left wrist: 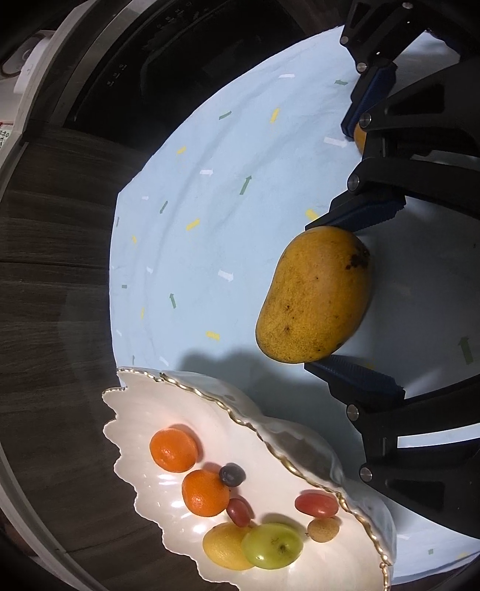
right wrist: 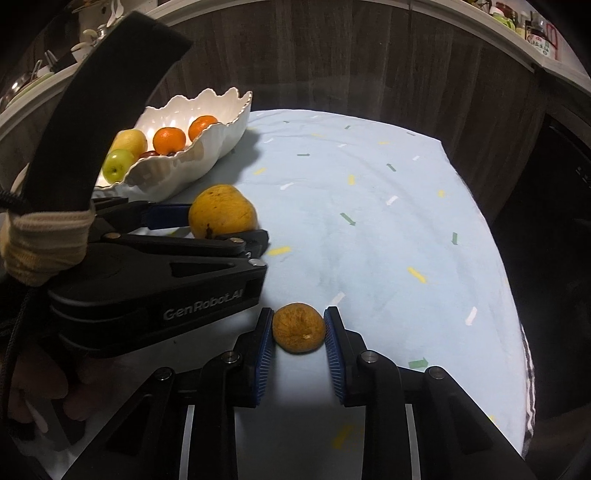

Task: Organize fruits
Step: 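Close the left gripper on the mango while the right gripper closes on the longan, then lift and carry the mango over the bowl with the left tool while the right tool carries the longan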

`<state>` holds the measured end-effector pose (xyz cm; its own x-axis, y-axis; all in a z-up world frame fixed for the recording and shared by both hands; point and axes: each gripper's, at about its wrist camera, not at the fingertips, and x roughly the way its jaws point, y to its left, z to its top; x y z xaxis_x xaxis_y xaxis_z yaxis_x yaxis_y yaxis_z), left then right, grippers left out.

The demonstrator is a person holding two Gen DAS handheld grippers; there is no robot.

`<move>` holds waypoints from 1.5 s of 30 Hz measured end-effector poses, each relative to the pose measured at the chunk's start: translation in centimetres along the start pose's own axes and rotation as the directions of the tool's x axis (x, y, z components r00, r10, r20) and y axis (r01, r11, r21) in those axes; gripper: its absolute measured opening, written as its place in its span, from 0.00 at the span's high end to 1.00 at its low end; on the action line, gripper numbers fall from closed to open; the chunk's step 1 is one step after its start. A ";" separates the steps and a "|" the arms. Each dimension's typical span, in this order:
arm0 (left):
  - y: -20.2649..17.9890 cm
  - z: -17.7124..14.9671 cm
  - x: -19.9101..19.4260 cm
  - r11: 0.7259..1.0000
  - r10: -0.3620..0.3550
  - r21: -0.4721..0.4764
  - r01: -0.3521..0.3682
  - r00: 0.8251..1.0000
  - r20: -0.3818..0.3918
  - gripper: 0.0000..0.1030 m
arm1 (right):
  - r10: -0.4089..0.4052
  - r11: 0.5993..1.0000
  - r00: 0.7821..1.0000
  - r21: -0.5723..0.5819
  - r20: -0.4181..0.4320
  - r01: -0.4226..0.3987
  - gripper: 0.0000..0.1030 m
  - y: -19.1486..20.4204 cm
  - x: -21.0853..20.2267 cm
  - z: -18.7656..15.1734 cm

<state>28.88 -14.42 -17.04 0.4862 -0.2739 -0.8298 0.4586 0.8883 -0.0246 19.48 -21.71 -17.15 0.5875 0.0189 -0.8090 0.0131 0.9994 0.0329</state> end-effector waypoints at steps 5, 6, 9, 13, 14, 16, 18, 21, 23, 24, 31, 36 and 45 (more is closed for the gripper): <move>0.3 -0.2 -0.5 1.000 0.009 -0.010 -0.009 1.000 0.001 0.39 | -0.011 1.000 1.000 0.008 -0.003 0.011 0.72 -0.4 -0.1 0.1; 0.4 -0.3 -0.7 1.000 0.011 -0.010 -0.011 1.000 0.004 0.39 | -0.014 1.000 1.000 0.011 -0.004 0.014 0.72 -0.6 -0.1 0.1; 0.6 -0.4 -1.3 1.000 0.018 -0.016 -0.018 1.000 0.012 0.39 | -0.022 1.000 1.000 0.018 -0.004 0.022 0.73 -0.8 -0.3 0.1; 0.5 -0.8 -2.2 0.999 0.027 -0.019 -0.026 1.000 0.016 0.39 | -0.030 0.999 1.000 0.020 0.008 0.029 0.73 -0.8 -0.8 0.3; 0.5 -0.9 -2.5 0.999 0.029 -0.021 -0.028 0.999 0.017 0.39 | -0.031 0.999 0.999 0.020 0.013 0.030 0.73 -0.8 -1.0 0.3; 0.6 -0.9 -3.0 0.999 0.033 -0.022 -0.032 0.999 0.019 0.39 | -0.032 0.999 0.999 0.018 0.023 0.032 0.73 -0.7 -1.4 0.3; 0.6 -1.0 -3.5 0.999 0.040 -0.023 -0.039 0.999 0.023 0.39 | -0.033 0.999 0.999 0.018 0.034 0.032 0.73 -0.6 -1.9 0.3; 0.6 -1.0 -4.3 0.998 0.048 -0.027 -0.048 0.998 0.027 0.39 | -0.033 0.999 0.998 0.018 0.050 0.032 0.73 -0.6 -2.5 0.5; 0.6 -1.1 -4.8 0.998 0.053 -0.029 -0.052 0.998 0.031 0.39 | -0.032 0.999 0.998 0.017 0.062 0.031 0.73 -0.5 -2.9 0.6; 0.6 -1.2 -5.1 0.998 0.055 -0.031 -0.054 0.998 0.033 0.39 | -0.032 0.999 0.997 0.017 0.067 0.031 0.73 -0.5 -3.2 0.7; 0.8 -1.5 -7.0 0.997 0.070 -0.045 -0.068 0.996 0.054 0.39 | -0.021 1.000 0.994 0.007 0.104 0.021 0.73 0.3 -4.7 1.1; 1.2 -1.9 -8.7 0.996 0.077 -0.057 -0.073 0.994 0.074 0.39 | -0.014 1.000 0.992 0.002 0.123 0.014 0.73 0.8 -5.7 1.6; 2.6 -1.9 -12.1 0.993 0.098 -0.082 -0.088 0.987 0.123 0.39 | 0.001 1.000 0.987 -0.017 0.158 0.001 0.73 1.9 -7.1 2.6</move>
<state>22.71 -8.10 -8.11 0.6169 -0.2290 -0.7530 0.3512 0.9363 0.0030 17.39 -19.97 -9.79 0.7078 0.0152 -0.7062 0.0006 0.9998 0.0221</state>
